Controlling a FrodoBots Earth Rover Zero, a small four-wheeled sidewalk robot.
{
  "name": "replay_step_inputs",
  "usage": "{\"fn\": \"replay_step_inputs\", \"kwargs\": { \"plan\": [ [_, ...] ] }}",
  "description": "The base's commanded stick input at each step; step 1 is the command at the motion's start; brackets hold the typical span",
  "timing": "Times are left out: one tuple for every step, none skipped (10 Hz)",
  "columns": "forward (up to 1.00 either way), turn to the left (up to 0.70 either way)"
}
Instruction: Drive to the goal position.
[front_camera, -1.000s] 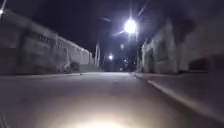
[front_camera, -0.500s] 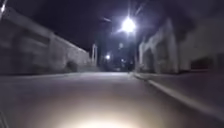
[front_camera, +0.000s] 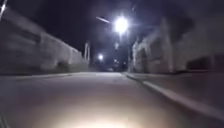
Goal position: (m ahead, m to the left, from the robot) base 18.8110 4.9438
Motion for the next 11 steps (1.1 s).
{"fn": "replay_step_inputs", "kwargs": {
  "plan": [
    [0.7, 0.0],
    [0.7, 0.0],
    [0.7, 0.0],
    [0.7, -0.32],
    [0.7, -0.35],
    [0.7, -0.35],
    [0.7, -0.35],
    [0.7, -0.35],
    [0.7, -0.35],
    [0.7, -0.35],
    [0.7, -0.35]
  ]
}}
